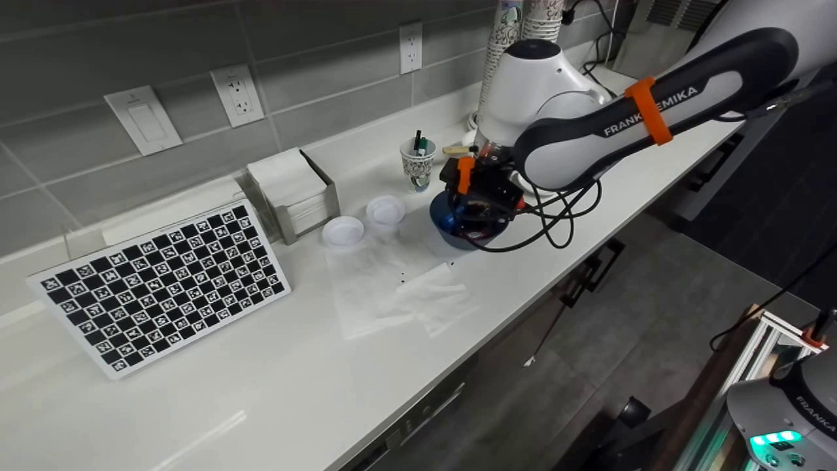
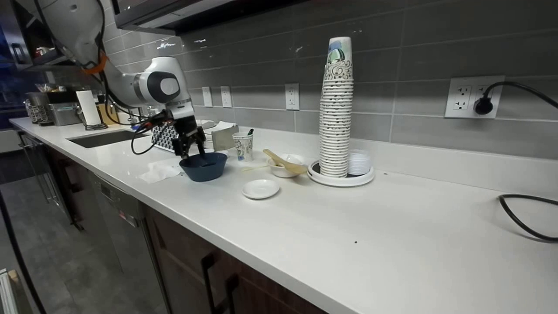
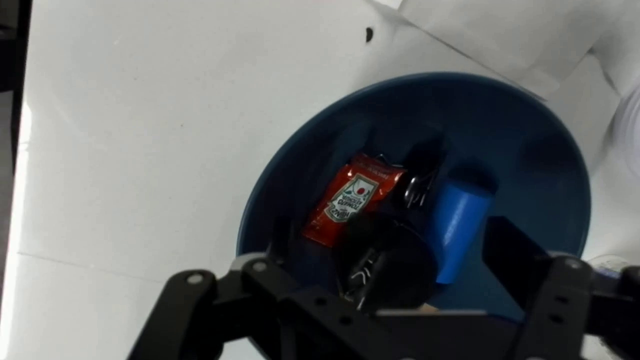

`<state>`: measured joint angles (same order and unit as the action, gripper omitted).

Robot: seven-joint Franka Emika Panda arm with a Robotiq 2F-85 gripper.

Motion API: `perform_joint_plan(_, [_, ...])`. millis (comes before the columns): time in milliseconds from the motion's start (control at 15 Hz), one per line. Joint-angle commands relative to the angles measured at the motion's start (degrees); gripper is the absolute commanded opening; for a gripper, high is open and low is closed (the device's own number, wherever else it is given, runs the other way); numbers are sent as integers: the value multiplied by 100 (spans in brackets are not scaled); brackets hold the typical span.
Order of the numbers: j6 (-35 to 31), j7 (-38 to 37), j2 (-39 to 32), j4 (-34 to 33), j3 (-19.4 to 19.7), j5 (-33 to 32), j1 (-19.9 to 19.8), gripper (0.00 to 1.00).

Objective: Take one clip out of the blue bowl and place it on the white plate

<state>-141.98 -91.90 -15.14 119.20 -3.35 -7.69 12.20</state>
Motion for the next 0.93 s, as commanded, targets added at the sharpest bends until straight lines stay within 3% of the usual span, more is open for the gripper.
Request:
perform_joint_plan(0, [179, -577, -350, -429, 133, -104, 184, 81])
perform_joint_plan(67, [194, -638, -405, -479, 142, -90, 206, 77])
perform_joint_plan(133, [252, -686, -452, -533, 154, -87, 229, 61])
perform_joint_plan(533, [266, -1132, -724, -748, 264, -225, 398, 19])
perform_joint_plan(733, [268, -1395, -862, -858, 366, -390, 514, 16])
perform_joint_plan(867, [285, -1551, -940, -931, 425, -500, 585, 24])
